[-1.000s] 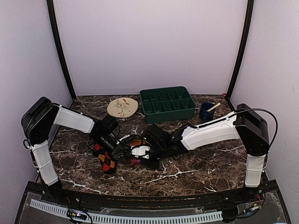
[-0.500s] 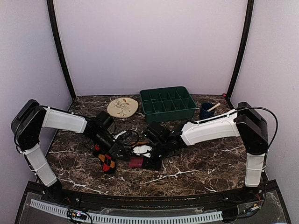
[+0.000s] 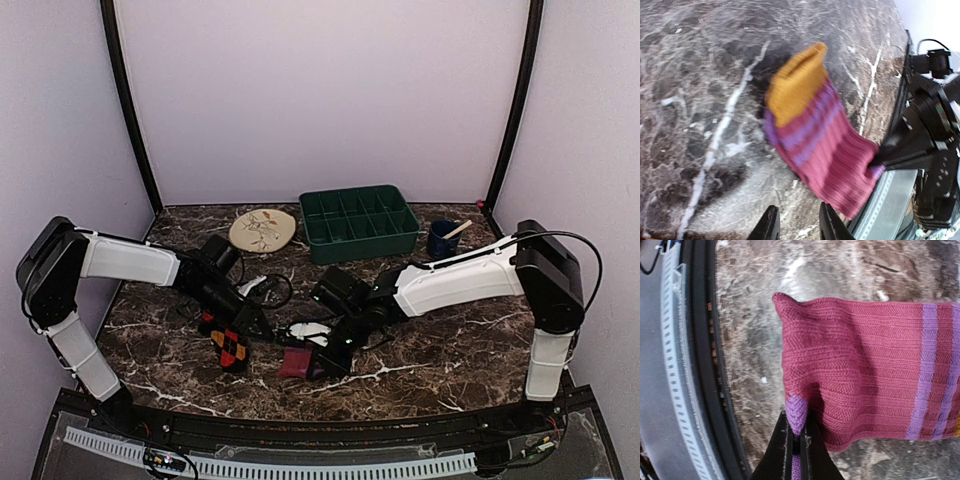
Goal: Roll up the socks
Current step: Roll the sock at the center of the board.
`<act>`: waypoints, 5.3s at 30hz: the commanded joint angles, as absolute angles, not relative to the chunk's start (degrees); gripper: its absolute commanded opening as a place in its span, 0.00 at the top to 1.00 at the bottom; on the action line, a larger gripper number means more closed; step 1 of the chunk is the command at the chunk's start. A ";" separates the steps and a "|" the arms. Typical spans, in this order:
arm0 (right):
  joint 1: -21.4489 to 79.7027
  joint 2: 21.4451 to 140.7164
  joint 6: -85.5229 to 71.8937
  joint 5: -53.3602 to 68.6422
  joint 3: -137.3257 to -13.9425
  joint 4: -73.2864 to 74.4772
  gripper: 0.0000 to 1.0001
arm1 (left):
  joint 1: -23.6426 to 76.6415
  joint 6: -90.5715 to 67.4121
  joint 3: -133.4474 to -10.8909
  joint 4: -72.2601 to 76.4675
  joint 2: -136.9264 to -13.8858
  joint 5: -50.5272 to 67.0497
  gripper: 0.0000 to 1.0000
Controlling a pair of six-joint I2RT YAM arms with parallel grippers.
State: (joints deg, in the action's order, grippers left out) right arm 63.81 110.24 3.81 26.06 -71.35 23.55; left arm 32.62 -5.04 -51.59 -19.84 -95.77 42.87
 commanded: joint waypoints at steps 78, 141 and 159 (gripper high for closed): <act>56.43 121.79 -0.42 49.05 -78.28 26.71 1.00 | 55.42 -14.13 -44.30 -13.83 -87.09 21.21 0.69; 56.39 95.71 -7.16 15.52 -48.59 -1.95 0.71 | 43.82 -30.08 -39.37 -3.24 -87.47 40.36 1.00; 71.89 95.84 9.92 -5.26 -52.91 -2.30 0.60 | 38.64 -34.88 -35.70 -1.85 -87.29 40.26 1.00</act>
